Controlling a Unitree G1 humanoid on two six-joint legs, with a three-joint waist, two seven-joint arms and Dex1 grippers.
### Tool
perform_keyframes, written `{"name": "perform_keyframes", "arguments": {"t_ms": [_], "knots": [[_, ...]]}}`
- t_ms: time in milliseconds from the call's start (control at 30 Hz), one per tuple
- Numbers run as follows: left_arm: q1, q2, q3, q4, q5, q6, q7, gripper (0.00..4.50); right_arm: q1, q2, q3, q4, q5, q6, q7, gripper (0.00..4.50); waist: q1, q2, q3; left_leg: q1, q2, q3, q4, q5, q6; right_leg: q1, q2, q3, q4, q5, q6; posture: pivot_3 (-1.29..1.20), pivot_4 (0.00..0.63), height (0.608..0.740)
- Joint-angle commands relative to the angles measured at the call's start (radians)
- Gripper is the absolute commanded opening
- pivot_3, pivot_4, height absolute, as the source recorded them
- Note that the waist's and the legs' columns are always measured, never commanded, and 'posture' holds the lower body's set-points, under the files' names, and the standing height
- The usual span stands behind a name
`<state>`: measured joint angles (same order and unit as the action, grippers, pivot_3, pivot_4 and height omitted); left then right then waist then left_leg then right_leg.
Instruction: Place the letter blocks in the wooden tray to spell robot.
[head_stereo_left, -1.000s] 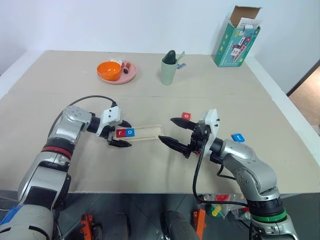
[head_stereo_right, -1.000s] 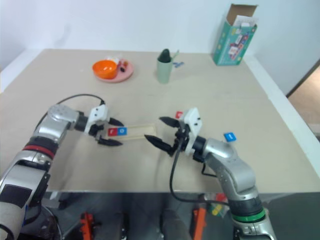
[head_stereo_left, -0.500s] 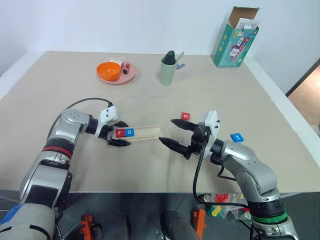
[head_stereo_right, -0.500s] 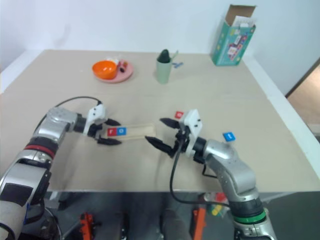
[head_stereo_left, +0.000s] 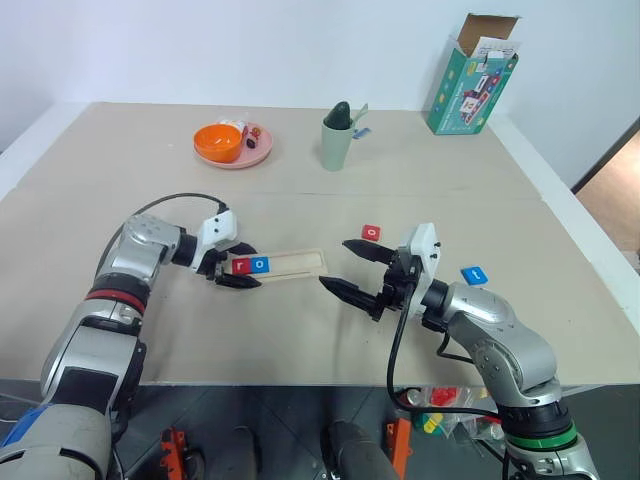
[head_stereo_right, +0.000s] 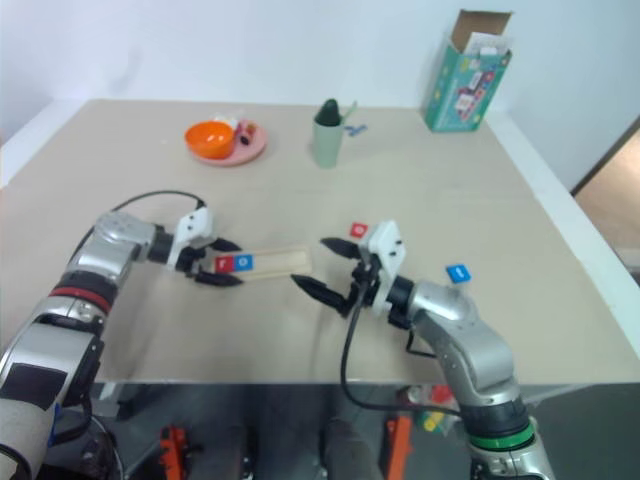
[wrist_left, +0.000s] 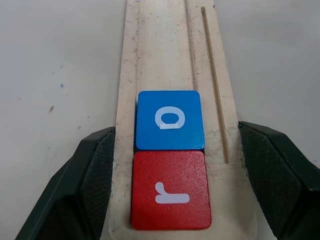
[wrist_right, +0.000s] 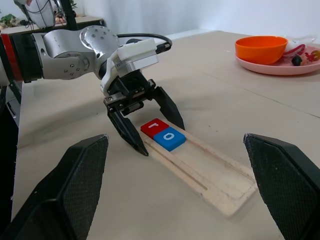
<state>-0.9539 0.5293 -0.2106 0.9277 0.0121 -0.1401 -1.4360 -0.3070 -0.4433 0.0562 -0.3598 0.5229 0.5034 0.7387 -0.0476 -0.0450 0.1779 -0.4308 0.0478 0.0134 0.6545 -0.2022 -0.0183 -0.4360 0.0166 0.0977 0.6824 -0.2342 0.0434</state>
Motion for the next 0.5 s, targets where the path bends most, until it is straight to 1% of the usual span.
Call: {"name": "perform_keyframes", "arguments": {"t_ms": [33, 167, 367, 500], "knots": [[0.014, -0.012, -0.044, -0.11, 0.022, 0.019, -0.034, 3.2, -0.005, 0.001, -0.005, -0.038, 0.0, -0.017, -0.003, 4.5, 0.001, 0.0, 0.0, 0.0, 0.0, 0.0, 0.0, 0.0, 0.0, 0.0, 0.0, 0.0, 0.0, 0.0, 0.0, 0.0, 0.15, 0.74], [0.031, -0.029, -0.068, -0.197, 0.029, 0.078, -0.024, 3.2, -0.007, 0.004, -0.001, -0.028, -0.004, -0.024, 0.001, 4.5, 0.0, 0.0, 0.0, 0.0, 0.0, 0.0, 0.0, 0.0, 0.0, 0.0, 0.0, 0.0, 0.0, -0.001, 0.001, 0.0, 0.15, 0.74], [0.035, -0.056, -0.09, -0.263, 0.038, 0.142, 0.002, 3.2, -0.007, 0.012, 0.006, -0.022, -0.011, -0.03, 0.003, 4.5, 0.0, 0.0, 0.0, 0.0, 0.0, 0.0, 0.0, 0.0, 0.0, 0.0, 0.0, 0.0, 0.0, 0.0, 0.0, 0.0, 0.15, 0.74], [0.035, -0.068, -0.101, -0.285, 0.036, 0.153, -0.004, 3.2, -0.007, 0.018, 0.011, -0.022, -0.013, -0.031, 0.003, 4.5, 0.0, 0.0, 0.0, 0.0, 0.0, 0.0, 0.0, 0.0, 0.0, 0.0, 0.0, 0.0, 0.0, 0.0, 0.0, 0.0, 0.15, 0.74]]}}
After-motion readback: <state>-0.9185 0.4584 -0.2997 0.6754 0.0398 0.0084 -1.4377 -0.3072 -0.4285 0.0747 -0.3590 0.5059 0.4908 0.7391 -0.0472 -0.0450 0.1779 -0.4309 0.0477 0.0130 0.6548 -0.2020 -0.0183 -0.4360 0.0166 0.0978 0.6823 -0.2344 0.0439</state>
